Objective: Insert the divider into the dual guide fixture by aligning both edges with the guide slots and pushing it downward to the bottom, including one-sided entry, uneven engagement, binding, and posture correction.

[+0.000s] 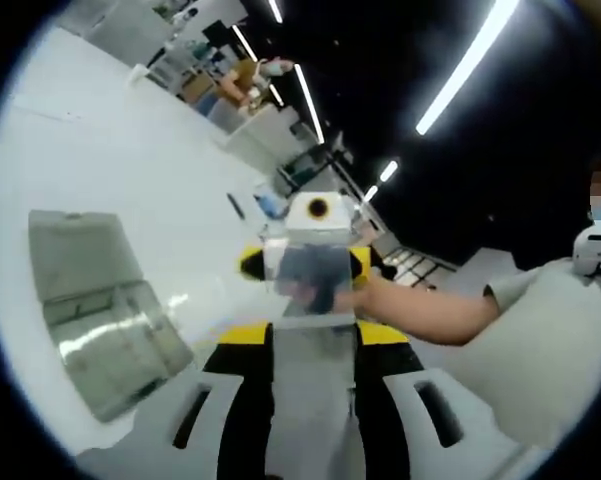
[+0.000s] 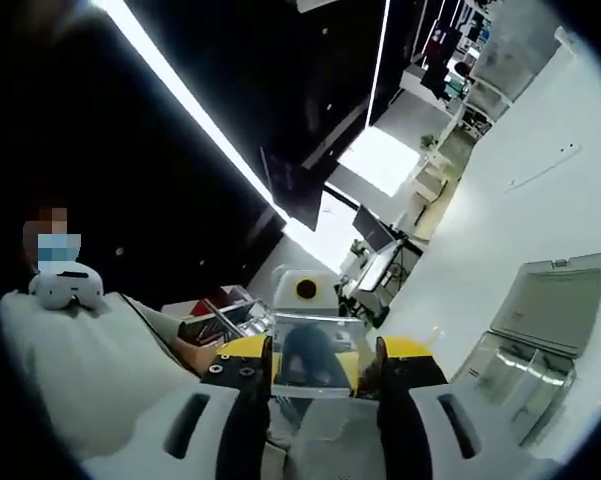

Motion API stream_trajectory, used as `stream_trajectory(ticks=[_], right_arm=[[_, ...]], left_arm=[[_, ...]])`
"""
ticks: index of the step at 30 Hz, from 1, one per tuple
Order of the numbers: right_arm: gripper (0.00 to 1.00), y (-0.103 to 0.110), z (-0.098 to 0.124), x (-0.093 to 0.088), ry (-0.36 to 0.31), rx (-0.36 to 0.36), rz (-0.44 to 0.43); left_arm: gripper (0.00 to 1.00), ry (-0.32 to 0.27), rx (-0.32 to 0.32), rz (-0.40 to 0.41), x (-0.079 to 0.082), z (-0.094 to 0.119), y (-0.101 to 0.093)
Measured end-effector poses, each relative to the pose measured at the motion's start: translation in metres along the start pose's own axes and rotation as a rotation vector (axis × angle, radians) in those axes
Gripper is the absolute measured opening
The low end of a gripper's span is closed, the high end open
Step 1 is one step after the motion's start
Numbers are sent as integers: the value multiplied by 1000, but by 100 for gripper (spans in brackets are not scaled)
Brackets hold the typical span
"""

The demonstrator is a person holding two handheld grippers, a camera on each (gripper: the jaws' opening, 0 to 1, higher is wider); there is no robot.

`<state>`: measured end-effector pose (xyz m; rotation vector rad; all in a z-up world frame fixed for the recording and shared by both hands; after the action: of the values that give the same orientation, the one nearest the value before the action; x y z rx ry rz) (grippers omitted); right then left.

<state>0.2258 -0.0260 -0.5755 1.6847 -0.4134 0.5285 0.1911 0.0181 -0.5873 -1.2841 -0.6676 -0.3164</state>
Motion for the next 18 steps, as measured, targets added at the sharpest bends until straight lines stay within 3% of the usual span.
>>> stream_trajectory(ticks=[18], right_arm=[[31, 1, -2, 0, -2, -15, 18]], left_arm=[[29, -9, -4, 11, -1, -1, 3]])
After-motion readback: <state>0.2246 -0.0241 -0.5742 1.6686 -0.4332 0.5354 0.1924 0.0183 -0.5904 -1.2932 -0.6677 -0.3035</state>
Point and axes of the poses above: the point that each gripper's makers call its tool centre point, and the gripper's own axes: z roughly backward along the fingers, y roughly to its left, x roughly out of its top, the point moved 3 cm from there along z, roughly backward along the fingers, and after that the axes turned 3 degrees about -z, right-handed, at the moved point
